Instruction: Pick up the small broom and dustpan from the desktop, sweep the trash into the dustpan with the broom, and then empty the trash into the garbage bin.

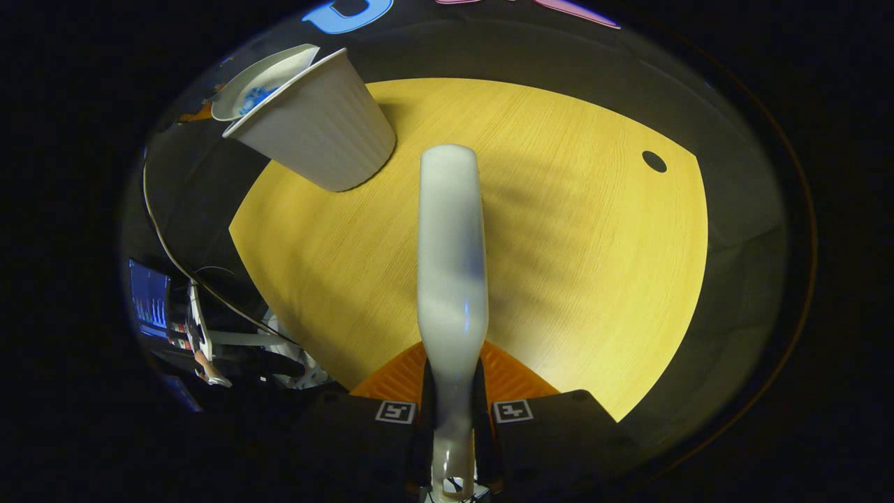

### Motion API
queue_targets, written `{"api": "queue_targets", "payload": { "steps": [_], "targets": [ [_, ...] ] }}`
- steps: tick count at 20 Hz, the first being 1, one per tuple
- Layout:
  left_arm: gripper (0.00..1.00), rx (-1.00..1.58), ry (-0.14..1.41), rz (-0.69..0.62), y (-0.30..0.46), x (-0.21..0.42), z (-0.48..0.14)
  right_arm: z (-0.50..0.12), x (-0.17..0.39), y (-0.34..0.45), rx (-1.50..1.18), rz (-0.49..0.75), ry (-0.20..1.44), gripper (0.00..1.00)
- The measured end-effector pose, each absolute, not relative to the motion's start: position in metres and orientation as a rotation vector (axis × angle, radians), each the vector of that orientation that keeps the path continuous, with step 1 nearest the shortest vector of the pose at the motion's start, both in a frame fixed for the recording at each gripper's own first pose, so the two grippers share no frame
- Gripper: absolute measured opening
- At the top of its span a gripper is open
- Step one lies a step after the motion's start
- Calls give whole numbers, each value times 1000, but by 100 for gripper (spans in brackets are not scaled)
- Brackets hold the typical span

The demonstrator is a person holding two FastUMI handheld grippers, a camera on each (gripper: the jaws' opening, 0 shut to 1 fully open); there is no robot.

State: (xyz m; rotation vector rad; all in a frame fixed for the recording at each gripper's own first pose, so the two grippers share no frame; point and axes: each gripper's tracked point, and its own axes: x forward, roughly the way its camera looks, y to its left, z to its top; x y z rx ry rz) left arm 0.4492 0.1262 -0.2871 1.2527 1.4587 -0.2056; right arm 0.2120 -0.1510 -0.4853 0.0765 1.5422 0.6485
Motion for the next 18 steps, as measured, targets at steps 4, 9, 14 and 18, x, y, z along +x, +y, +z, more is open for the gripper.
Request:
{"api": "queue_targets", "payload": {
  "steps": [4,9,14,18],
  "targets": [
    [30,1329,1422,-163,136,448,-287,-491,207,-148,62,670,1559,26],
    [29,1139,1295,-130,120,438,-288,-492,206,-147,56,655,1574,26],
    [29,883,1000,-81,63,429,-245,-476,218,-151,67,617,1533,27],
    [29,626,855,-270,-16,437,-253,-470,222,-160,122,529,1505,26]
  ]
}}
